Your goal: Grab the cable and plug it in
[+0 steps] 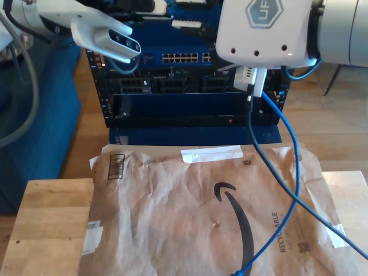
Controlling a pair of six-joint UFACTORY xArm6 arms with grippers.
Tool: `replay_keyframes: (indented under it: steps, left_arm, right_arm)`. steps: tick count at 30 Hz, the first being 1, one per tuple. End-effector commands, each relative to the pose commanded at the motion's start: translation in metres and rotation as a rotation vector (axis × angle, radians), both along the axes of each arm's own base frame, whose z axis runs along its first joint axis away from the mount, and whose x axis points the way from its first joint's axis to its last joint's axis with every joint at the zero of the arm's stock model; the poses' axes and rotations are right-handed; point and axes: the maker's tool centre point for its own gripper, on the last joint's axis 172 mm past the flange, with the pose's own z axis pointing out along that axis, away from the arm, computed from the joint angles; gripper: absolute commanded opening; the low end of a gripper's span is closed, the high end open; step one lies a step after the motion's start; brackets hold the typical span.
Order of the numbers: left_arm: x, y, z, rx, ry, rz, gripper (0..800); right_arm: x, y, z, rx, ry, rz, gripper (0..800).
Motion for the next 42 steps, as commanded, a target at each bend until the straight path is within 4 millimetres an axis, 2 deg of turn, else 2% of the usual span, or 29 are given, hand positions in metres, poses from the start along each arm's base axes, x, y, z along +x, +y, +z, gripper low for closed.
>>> replay_keyframes:
  steps: [5,6,7,8,9,10,11,15,18,20,22,24,25,27,28,30,34,36,39,42]
  left_arm:
    - [0.000,0.000,0.001,0.001,-0.003,0.000,32]
    - [0.000,0.000,0.001,0.001,-0.005,0.000,60]
    - [0.000,0.000,0.000,0.001,-0.001,0.001,200]
    - [0.001,0.000,0.000,0.000,-0.005,0.008,438]
    - [0.002,0.000,0.000,-0.003,-0.012,0.013,643]
    - [0.004,0.000,-0.001,-0.009,-0.028,0.022,754]
    - [0.004,0.000,0.000,-0.019,-0.056,0.030,797]
    - [0.010,-0.001,0.000,-0.020,-0.091,0.057,799]
    - [0.028,0.008,-0.001,0.027,-0.119,0.133,799]
    - [0.043,0.028,-0.024,0.139,-0.123,0.195,799]
    - [0.047,0.037,-0.060,0.298,-0.130,0.207,800]
    - [0.051,0.050,-0.096,0.431,-0.162,0.216,800]
    - [0.054,0.058,-0.109,0.478,-0.191,0.225,800]
    - [0.051,0.069,-0.122,0.549,-0.268,0.222,800]
    - [0.047,0.075,-0.127,0.583,-0.302,0.213,800]
    - [0.038,0.086,-0.141,0.642,-0.359,0.175,800]
    - [0.022,0.136,-0.173,0.775,-0.404,0.134,800]
    - [0.006,0.154,-0.182,0.821,-0.422,0.118,800]
    - [-0.030,0.180,-0.202,0.879,-0.453,0.068,800]
    - [-0.086,0.212,-0.230,0.967,-0.429,0.004,800]
  right_arm:
    - [0.000,0.000,0.001,0.014,0.007,0.000,72]
    - [0.000,0.000,0.001,0.015,0.008,0.000,55]
    - [0.000,0.000,0.001,0.016,0.009,-0.002,33]
    - [0.000,0.000,0.001,0.023,0.013,-0.002,20]
    - [0.000,0.000,0.001,0.024,0.013,-0.002,9]
    - [0.000,0.000,0.001,0.027,0.015,-0.002,8]
    - [0.000,0.000,0.001,0.026,0.014,-0.002,4]
    - [0.005,0.001,-0.005,0.019,0.025,-0.007,2]
    - [0.026,-0.006,-0.027,-0.006,0.036,-0.061,2]
    - [0.040,-0.015,-0.048,-0.033,0.042,-0.112,2]
    - [0.048,-0.020,-0.061,-0.072,0.035,-0.134,1]
    - [0.060,-0.028,-0.083,-0.140,0.019,-0.166,1]
    - [0.069,-0.034,-0.096,-0.196,-0.003,-0.189,0]
    - [0.086,-0.053,-0.119,-0.312,-0.075,-0.249,0]
    - [0.093,-0.066,-0.130,-0.346,-0.109,-0.297,0]
    - [0.103,-0.091,-0.134,-0.370,-0.178,-0.400,0]
    - [0.108,-0.099,-0.169,-0.424,-0.147,-0.410,0]
    - [0.117,-0.116,-0.181,-0.446,-0.125,-0.437,0]
    - [0.125,-0.134,-0.197,-0.469,-0.094,-0.467,0]
    - [0.125,-0.136,-0.208,-0.480,-0.078,-0.465,0]
